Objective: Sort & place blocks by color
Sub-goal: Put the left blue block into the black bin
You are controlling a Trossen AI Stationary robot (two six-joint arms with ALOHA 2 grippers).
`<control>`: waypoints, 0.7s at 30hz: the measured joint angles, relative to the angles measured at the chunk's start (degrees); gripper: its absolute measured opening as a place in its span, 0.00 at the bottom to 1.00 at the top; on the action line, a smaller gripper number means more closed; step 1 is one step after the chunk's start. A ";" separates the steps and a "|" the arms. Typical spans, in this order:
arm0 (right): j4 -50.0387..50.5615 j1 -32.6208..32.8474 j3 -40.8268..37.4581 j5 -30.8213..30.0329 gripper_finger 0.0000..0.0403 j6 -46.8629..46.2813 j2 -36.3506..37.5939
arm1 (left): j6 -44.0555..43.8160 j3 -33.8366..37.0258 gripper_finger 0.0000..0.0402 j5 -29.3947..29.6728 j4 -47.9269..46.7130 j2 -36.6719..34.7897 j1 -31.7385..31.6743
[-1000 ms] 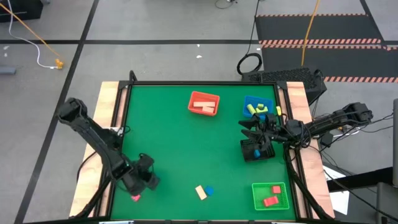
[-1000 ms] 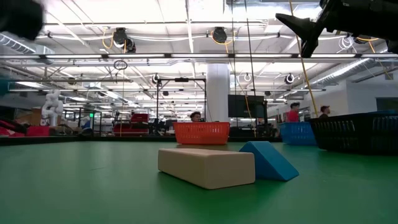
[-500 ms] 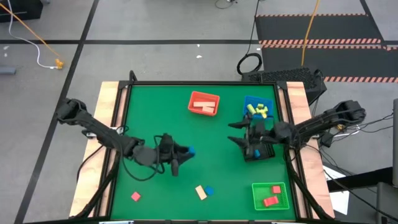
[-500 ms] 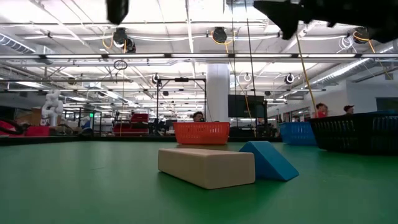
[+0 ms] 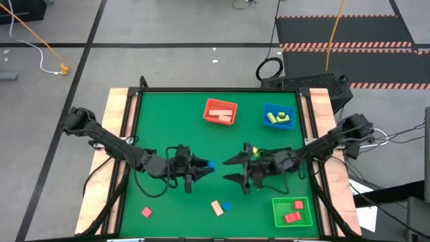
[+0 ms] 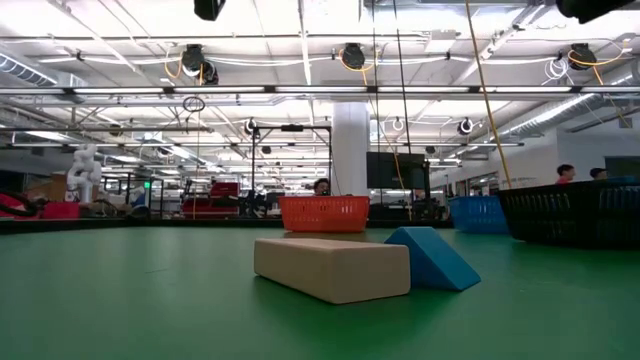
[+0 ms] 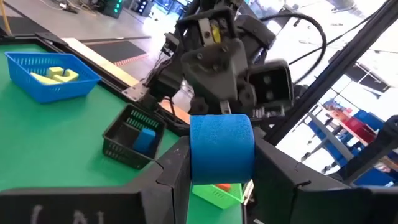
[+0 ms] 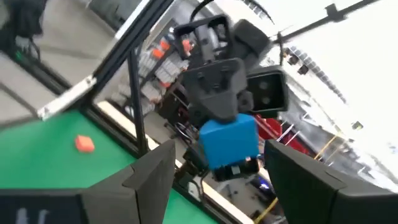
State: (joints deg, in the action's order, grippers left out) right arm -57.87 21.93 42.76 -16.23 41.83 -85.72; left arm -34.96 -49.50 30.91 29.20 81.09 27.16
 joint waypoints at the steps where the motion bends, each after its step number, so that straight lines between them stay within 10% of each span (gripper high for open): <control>1: 0.00 0.18 0.93 -0.14 0.59 1.61 -1.36 | 0.07 0.00 0.33 -0.04 0.19 0.23 0.00; 21: -1.47 -1.73 4.70 -0.08 0.59 0.86 -4.47 | -1.34 0.00 0.34 -1.52 2.01 0.40 0.17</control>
State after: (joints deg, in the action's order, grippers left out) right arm -59.34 20.21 47.46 -16.31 42.69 -90.19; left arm -36.31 -49.50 29.40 31.20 81.49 27.33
